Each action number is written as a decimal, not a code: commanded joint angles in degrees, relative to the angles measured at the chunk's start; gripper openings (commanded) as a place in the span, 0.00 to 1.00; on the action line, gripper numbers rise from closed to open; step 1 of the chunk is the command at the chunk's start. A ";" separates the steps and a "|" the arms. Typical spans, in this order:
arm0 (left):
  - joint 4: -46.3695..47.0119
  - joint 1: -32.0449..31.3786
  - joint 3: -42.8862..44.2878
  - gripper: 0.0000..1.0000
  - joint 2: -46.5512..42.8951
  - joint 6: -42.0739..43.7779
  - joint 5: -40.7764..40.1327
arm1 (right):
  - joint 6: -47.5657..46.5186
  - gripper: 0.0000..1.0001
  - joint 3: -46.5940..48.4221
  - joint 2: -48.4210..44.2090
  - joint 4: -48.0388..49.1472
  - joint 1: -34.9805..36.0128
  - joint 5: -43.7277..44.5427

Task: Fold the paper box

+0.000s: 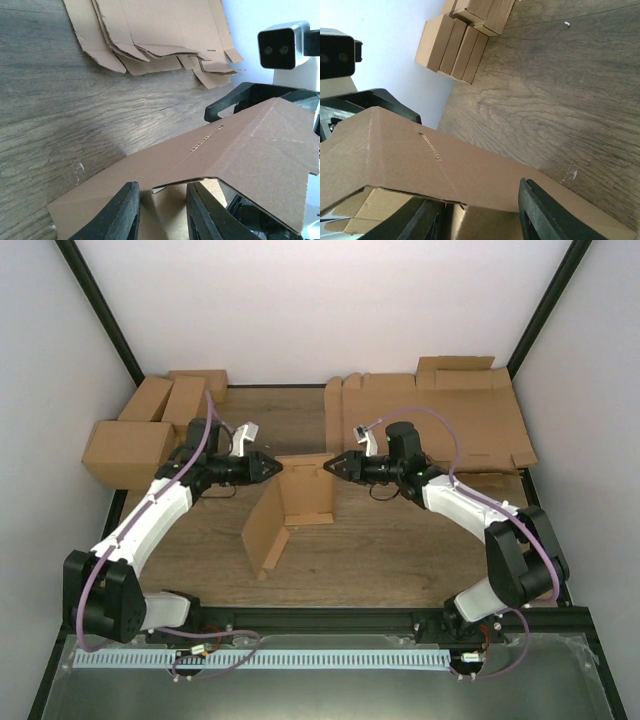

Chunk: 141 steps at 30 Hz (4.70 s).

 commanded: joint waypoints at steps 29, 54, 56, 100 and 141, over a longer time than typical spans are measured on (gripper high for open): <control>-0.44 -1.39 -3.45 0.23 -3.12 4.21 1.33 | -34.96 0.67 15.14 -10.51 -16.15 0.98 8.97; -0.67 -2.26 -3.90 0.24 -3.63 4.27 1.02 | -50.13 0.51 12.36 -4.20 -20.17 4.71 -0.93; -0.74 -2.27 -3.80 0.24 -3.74 4.16 0.89 | -50.68 0.54 11.62 -4.92 -20.54 4.83 -0.34; -14.21 -2.18 1.20 0.55 -11.31 9.75 -6.41 | -58.59 0.45 16.28 -6.99 -32.35 15.62 20.74; -24.32 -26.68 9.27 0.04 -17.08 21.41 -44.70 | -44.00 0.71 24.99 -8.96 -39.04 9.51 7.17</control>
